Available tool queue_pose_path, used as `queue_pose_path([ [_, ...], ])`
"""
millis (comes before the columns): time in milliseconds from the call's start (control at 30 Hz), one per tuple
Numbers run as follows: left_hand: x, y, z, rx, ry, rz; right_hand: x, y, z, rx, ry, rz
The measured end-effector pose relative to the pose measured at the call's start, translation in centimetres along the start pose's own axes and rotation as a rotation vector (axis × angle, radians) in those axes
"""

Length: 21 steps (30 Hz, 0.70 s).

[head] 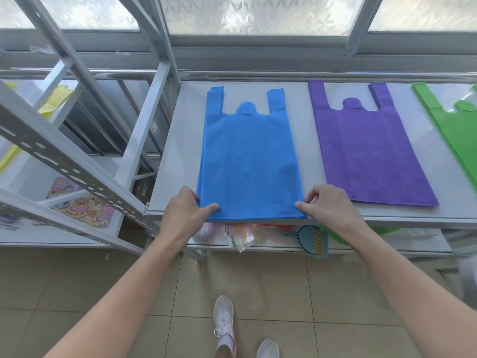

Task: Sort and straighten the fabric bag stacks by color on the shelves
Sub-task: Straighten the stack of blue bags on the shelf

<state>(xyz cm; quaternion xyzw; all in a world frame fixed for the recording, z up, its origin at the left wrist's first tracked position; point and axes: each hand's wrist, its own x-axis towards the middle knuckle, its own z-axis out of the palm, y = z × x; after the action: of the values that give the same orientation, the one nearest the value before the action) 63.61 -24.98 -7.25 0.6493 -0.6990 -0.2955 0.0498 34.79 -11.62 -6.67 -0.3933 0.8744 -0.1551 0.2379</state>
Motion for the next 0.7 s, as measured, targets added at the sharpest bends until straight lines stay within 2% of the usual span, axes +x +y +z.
queue_pose_path([
  [133, 1.0, 0.6, 0.4, 0.109, 0.022, 0.018, -0.1, 0.2, 0.4, -0.127, 0.149, -0.272],
  [233, 1.3, 1.3, 0.5, 0.082, -0.007, 0.062, 0.1, 0.3, 0.9, -0.223, 0.141, -0.464],
  [400, 2.4, 3.5, -0.5, -0.216, -0.033, 0.004, -0.1, 0.7, 1.4, -0.153, 0.069, -0.442],
  [500, 3.8, 5.2, -1.7, -0.508, -0.038, -0.086, 0.4, 1.2, 1.2, -0.075, 0.021, -0.412],
  [567, 4.9, 6.0, -1.6, -0.744, -0.148, -0.198, 0.9, 1.2, 1.0, 0.01, -0.039, -0.375],
  [667, 5.8, 6.5, -0.5, -0.836, -0.304, -0.252, 1.6, 0.4, 0.0, 0.171, -0.149, -0.255],
  [700, 5.9, 6.5, -0.2, -0.861, -0.323, -0.259, 1.6, 0.1, -0.4, 0.196, -0.131, -0.223],
])
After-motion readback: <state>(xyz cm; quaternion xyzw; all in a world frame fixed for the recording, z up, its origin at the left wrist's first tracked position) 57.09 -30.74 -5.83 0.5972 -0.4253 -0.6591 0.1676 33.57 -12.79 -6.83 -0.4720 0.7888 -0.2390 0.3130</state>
